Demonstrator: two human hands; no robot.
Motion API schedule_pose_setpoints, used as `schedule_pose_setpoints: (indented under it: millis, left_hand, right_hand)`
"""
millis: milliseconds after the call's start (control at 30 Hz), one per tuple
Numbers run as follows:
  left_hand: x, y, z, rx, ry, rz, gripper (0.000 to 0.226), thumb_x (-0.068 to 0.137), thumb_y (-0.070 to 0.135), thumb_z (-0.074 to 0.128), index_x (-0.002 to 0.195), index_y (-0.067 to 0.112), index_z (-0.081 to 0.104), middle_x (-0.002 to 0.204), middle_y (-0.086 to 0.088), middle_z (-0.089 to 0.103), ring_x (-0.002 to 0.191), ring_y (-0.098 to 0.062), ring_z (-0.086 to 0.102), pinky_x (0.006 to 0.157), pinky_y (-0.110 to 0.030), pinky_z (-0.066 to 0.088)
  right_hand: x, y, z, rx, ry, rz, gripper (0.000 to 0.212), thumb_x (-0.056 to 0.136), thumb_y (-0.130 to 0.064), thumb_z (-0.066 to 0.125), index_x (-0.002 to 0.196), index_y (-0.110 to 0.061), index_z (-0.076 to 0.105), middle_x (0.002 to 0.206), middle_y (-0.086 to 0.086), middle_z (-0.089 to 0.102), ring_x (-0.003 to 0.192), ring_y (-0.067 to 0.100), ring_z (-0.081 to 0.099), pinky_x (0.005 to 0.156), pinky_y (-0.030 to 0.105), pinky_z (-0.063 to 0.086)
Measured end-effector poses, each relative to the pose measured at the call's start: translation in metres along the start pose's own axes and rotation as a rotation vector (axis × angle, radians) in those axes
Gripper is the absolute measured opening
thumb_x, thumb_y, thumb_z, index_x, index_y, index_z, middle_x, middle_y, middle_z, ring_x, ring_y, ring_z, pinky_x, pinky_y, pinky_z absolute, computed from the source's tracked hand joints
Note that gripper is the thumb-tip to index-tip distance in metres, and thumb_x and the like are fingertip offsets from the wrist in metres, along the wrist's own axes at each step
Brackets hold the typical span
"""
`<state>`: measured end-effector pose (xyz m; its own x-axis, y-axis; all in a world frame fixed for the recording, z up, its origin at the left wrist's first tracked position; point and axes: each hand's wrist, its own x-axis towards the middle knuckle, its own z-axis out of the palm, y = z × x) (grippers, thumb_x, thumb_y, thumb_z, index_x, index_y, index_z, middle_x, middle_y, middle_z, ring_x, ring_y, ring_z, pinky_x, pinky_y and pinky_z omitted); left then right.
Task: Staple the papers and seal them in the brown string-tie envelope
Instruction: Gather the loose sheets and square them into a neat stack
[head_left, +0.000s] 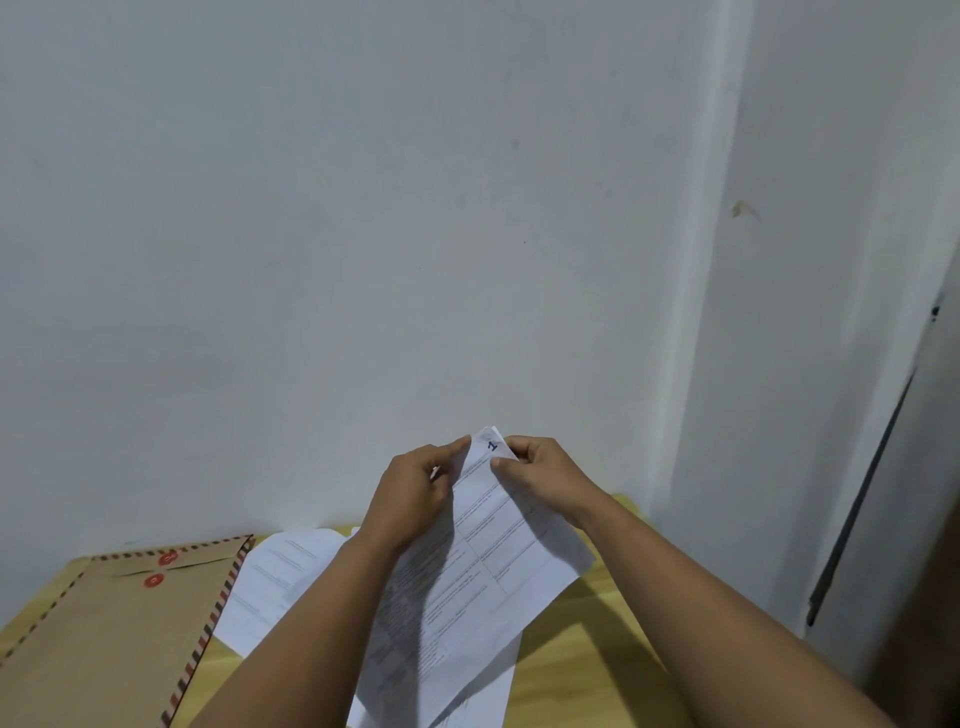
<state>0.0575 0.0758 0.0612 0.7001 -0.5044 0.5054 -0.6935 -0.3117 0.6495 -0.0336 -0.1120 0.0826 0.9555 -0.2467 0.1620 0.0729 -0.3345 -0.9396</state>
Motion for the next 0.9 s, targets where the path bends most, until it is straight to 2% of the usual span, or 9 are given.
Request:
schedule_pose_setpoints:
  millis: [67,200,300,400,500,633,733,833,900]
  left_hand:
    - [0.0,0.0,-0.001,0.033,0.015,0.012,0.051,0.095,0.007,0.058,0.133,0.041,0.065,0.093,0.013,0.063,0.083,-0.006,0.057,0.075,-0.029,0.05]
    - [-0.001,0.002,-0.009,0.111,0.041,0.002,0.041,0.097,0.03,0.06,0.136,0.043,0.06,0.117,0.017,0.057,0.102,-0.004,0.06,0.081,-0.034,0.056]
    - [0.0,0.006,-0.02,0.031,-0.039,-0.086,0.029,0.097,0.033,0.057,0.124,0.039,0.065,0.091,0.014,0.072,0.08,-0.002,0.065,0.076,-0.036,0.057]
    - [0.0,0.011,-0.028,0.061,-0.087,-0.122,0.017,0.098,0.032,0.056,0.107,0.034,0.07,0.066,0.018,0.068,0.063,-0.002,0.06,0.064,-0.031,0.05]
    - [0.002,0.016,-0.034,0.077,-0.06,-0.15,0.017,0.096,0.033,0.057,0.103,0.035,0.072,0.068,0.019,0.07,0.072,-0.003,0.065,0.07,-0.036,0.055]
    - [0.002,0.012,-0.036,0.083,-0.078,-0.178,0.024,0.093,0.038,0.056,0.11,0.039,0.073,0.076,0.016,0.074,0.084,-0.006,0.069,0.076,-0.039,0.059]
    - [-0.005,-0.002,-0.035,0.049,-0.161,-0.207,0.03,0.096,0.028,0.055,0.117,0.039,0.073,0.088,0.015,0.076,0.088,-0.002,0.069,0.076,-0.031,0.056]
    - [-0.018,-0.021,-0.028,0.045,-0.294,-0.242,0.04,0.097,0.016,0.052,0.124,0.037,0.072,0.099,0.014,0.076,0.092,0.001,0.068,0.074,-0.018,0.049]
    - [-0.029,-0.039,-0.018,0.066,-0.333,-0.276,0.04,0.099,0.018,0.051,0.124,0.042,0.071,0.096,0.016,0.075,0.091,0.001,0.068,0.078,-0.02,0.052]
  right_hand:
    - [-0.003,0.0,0.001,-0.017,0.017,-0.016,0.02,0.103,-0.012,0.06,0.112,-0.013,0.079,0.101,0.0,0.082,0.09,0.014,0.077,0.092,0.042,0.06]
    - [-0.009,-0.011,-0.001,0.124,-0.032,0.036,0.021,0.105,-0.01,0.058,0.113,-0.01,0.077,0.098,0.008,0.082,0.082,0.019,0.077,0.071,0.03,0.062]
    - [-0.009,-0.016,-0.005,0.194,-0.075,0.048,0.022,0.105,-0.009,0.058,0.116,-0.007,0.076,0.106,0.016,0.08,0.086,0.024,0.078,0.073,0.032,0.063]
    - [-0.004,-0.015,-0.003,0.169,-0.044,0.025,0.022,0.104,-0.011,0.059,0.118,-0.012,0.076,0.107,0.011,0.081,0.094,0.026,0.079,0.085,0.039,0.062]
    - [0.002,-0.01,0.003,0.136,0.037,0.002,0.026,0.104,-0.014,0.061,0.125,-0.022,0.073,0.104,0.004,0.082,0.092,0.019,0.079,0.08,0.03,0.061]
    - [0.006,0.005,0.016,0.082,0.137,-0.002,0.033,0.104,-0.016,0.059,0.132,-0.028,0.07,0.103,0.017,0.077,0.083,0.021,0.076,0.076,0.025,0.059]
    - [0.008,0.023,0.025,0.083,0.121,0.053,0.034,0.103,-0.013,0.059,0.132,-0.026,0.071,0.109,0.014,0.078,0.094,0.022,0.077,0.083,0.026,0.059]
    - [0.007,0.045,0.037,0.084,0.07,0.144,0.032,0.101,-0.01,0.06,0.128,-0.022,0.072,0.11,0.015,0.078,0.088,0.017,0.076,0.079,0.025,0.06]
    - [0.006,0.066,0.045,0.076,0.041,0.209,0.032,0.099,-0.005,0.061,0.126,-0.019,0.072,0.108,0.017,0.078,0.084,0.015,0.074,0.076,0.022,0.059]
